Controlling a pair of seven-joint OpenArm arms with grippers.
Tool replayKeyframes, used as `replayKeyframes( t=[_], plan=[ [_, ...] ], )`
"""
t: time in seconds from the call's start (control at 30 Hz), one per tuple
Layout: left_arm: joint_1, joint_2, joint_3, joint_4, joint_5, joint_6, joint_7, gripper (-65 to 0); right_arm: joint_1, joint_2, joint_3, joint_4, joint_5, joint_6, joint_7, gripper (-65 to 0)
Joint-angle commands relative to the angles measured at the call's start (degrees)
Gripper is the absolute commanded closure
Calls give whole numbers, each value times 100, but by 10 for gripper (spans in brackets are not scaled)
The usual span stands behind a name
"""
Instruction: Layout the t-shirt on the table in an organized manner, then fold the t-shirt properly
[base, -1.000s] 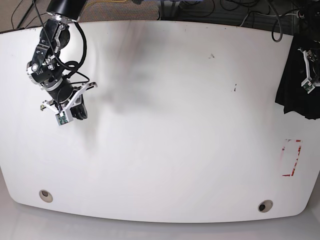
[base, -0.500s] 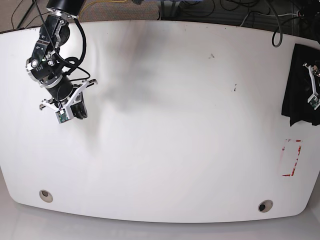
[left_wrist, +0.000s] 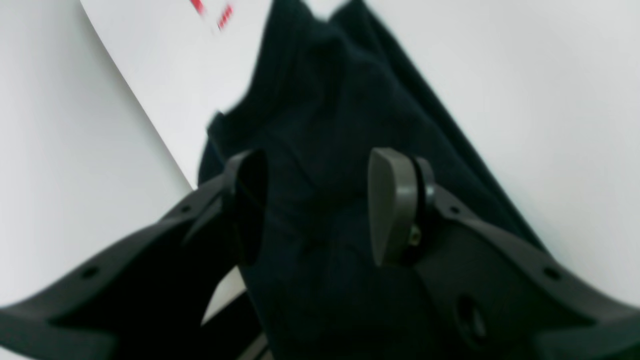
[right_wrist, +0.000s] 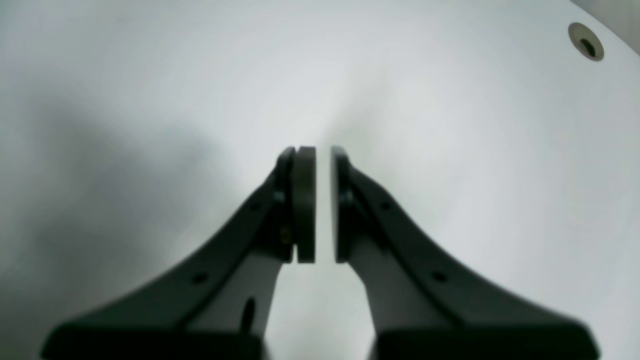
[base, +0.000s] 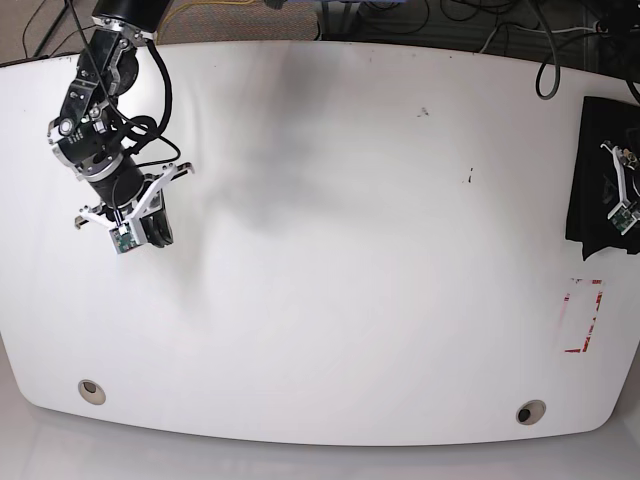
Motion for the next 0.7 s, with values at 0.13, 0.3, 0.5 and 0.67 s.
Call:
replayKeyframes(
  t=[0.13,0.3,0.5,0.67],
  plan=[
    [-47,123,-368,800,-120,56,391,-300,167,82,34,103,14,-7,98,-44],
    [-82,870,-763,1416,-234,56,462,-300,194,170,34,112,6,-7,230,-44],
    [-354,2048,-658,1952,-93,113,40,-300,176,231,26,85,-627,-7,889,-44],
    [-187,2742,-350,1952,504,631,-954,-300,167,-103,52,-91,-1638,-7,1698,-44]
  ],
)
